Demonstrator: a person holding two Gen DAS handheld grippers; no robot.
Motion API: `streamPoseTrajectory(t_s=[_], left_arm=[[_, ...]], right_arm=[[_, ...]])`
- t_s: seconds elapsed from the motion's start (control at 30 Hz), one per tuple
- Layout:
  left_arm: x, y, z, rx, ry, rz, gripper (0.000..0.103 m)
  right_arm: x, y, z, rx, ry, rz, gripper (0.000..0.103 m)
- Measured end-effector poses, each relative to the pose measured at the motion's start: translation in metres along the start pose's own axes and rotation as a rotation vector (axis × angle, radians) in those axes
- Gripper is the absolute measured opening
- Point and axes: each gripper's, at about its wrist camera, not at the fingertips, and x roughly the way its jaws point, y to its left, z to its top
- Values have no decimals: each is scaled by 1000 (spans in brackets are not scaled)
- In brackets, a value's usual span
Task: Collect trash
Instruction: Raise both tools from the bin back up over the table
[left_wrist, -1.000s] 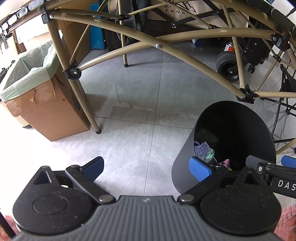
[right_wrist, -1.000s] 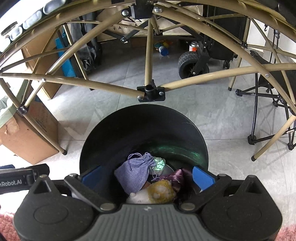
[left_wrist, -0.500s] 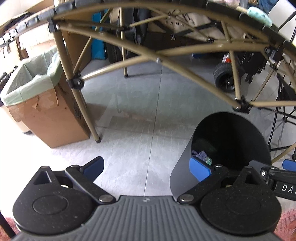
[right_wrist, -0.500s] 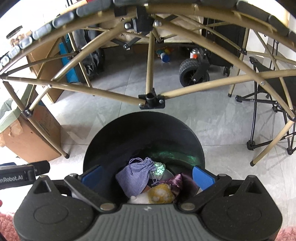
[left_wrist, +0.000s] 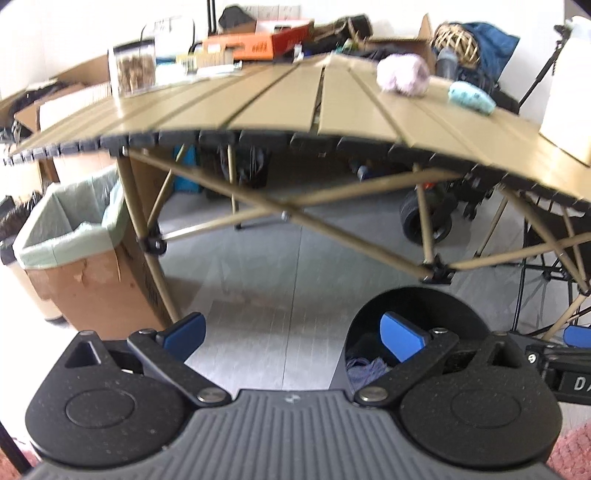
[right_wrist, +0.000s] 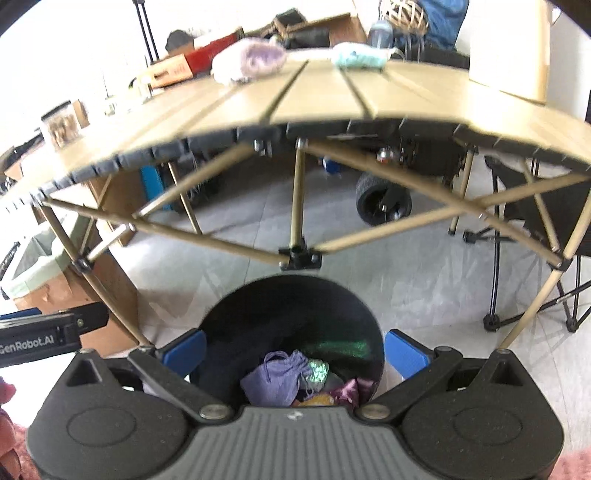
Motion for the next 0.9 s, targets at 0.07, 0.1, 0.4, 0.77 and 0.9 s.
streamPoseTrajectory(t_s=[0.07, 0.1, 0.4, 0.77, 0.9], left_arm=[[-6, -2, 3, 3, -22, -11, 103], [-10, -4, 5, 2, -33, -17, 103], [-47, -22, 23, 62, -171, -36, 103], [-68, -50, 66, 91, -295, -78, 103], [-67, -58, 83, 91, -317, -83, 103]], right_arm=[[-11, -3, 4, 1, -29, 1, 103], [-17, -5, 5, 3, -45, 0, 103], [-68, -26, 27, 19, -199, -19, 103], [-92, -53, 70, 78, -343, -59, 103], [-93, -60, 86, 96, -384, -59, 103]])
